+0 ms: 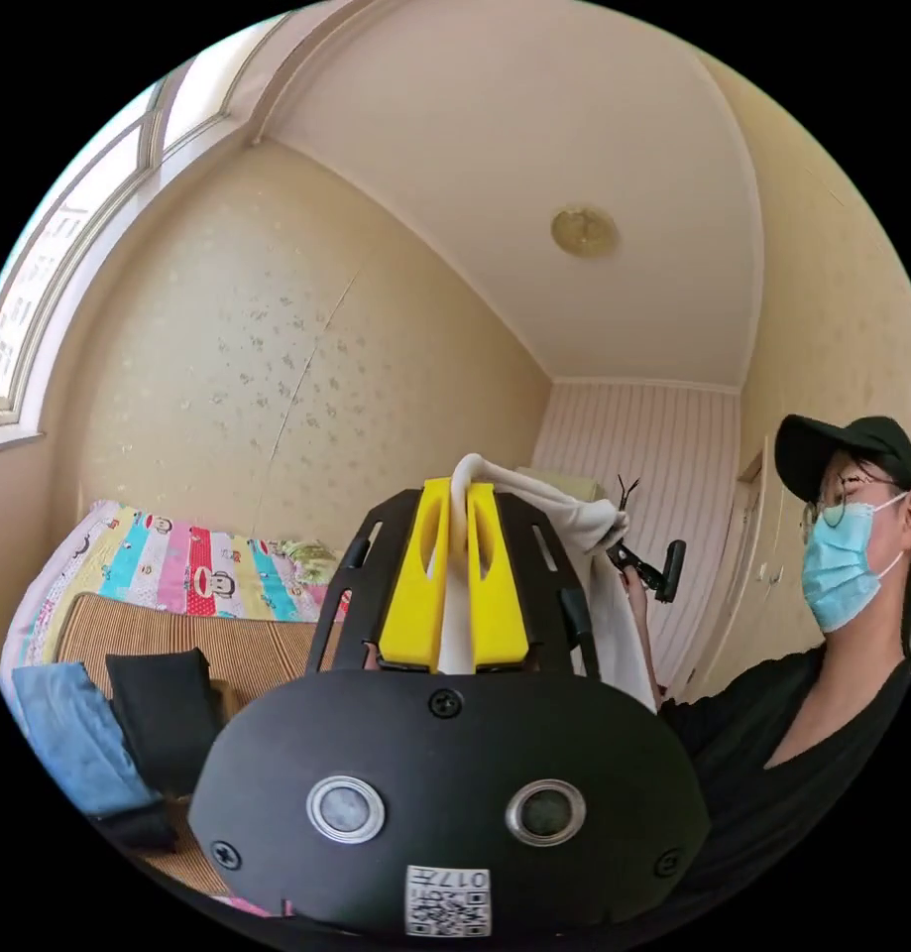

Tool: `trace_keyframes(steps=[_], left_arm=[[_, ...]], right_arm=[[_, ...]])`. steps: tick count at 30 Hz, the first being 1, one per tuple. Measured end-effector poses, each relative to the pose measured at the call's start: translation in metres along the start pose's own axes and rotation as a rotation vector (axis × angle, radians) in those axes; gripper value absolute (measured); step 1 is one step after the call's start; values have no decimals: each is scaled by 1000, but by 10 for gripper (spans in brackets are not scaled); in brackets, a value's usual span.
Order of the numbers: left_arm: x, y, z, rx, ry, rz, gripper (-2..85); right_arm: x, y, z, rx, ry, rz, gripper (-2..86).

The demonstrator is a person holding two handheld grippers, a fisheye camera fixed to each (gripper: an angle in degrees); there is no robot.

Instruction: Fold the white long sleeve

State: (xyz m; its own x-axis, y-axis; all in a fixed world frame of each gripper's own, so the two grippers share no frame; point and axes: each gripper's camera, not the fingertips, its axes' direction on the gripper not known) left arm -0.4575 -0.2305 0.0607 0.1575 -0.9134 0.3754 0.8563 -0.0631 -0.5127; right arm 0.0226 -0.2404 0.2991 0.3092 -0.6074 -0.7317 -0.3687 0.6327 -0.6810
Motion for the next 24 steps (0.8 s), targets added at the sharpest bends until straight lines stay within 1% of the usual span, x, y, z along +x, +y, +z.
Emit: trace_keyframes(steps=[1, 2, 3, 4, 5, 6, 7, 8, 10, 11, 13, 15, 18, 20, 21, 23, 24], left_arm=[[-34, -9, 35, -91, -40, -51, 26], [-53, -13, 55, -148, -75, -63, 30], [-91, -15, 96, -266, -188, -64, 38], [-131, -7, 137, -379, -341, -65, 49], [-150, 0, 154, -429, -423, -86, 54], [-187, 20, 180, -522, -562, -159, 53], [-211, 43, 195, -592, -590, -206, 59], [-217, 55, 200, -613, -564, -214, 67], [-221, 110, 210, -666, -480, -204, 81], [-219, 126, 212, -695, -479, -201, 86], [-209, 195, 212, -832, -514, -197, 110], [-198, 243, 198, -889, -527, -233, 121], [-176, 307, 167, -943, -519, -323, 123], [-163, 334, 157, -991, -511, -335, 121], [-157, 349, 155, -1035, -545, -317, 117], [-150, 357, 152, -998, -597, -247, 107], [-151, 354, 153, -1012, -606, -227, 79]], right_arm=[[16, -12, 55, -123, -12, -10, 40], [25, -15, 85, -195, -20, -20, 42], [44, -16, 150, -353, -20, -30, 49], [64, -4, 215, -499, -35, -31, 60], [76, 7, 245, -568, -45, -7, 61], [98, 37, 296, -722, -39, 79, 63], [109, 69, 325, -841, 0, 113, 65], [109, 84, 332, -875, 7, 106, 66], [95, 141, 333, -938, -8, 42, 88], [90, 157, 331, -964, -21, 28, 93], [69, 225, 309, -1079, -31, -20, 108], [59, 271, 279, -1131, 23, -11, 116], [55, 320, 219, -1138, 129, 64, 118], [57, 338, 188, -1143, 193, 140, 116], [58, 350, 176, -1169, 188, 193, 110], [64, 372, 170, -1214, 160, 282, 92], [71, 379, 166, -1181, 129, 363, 76]])
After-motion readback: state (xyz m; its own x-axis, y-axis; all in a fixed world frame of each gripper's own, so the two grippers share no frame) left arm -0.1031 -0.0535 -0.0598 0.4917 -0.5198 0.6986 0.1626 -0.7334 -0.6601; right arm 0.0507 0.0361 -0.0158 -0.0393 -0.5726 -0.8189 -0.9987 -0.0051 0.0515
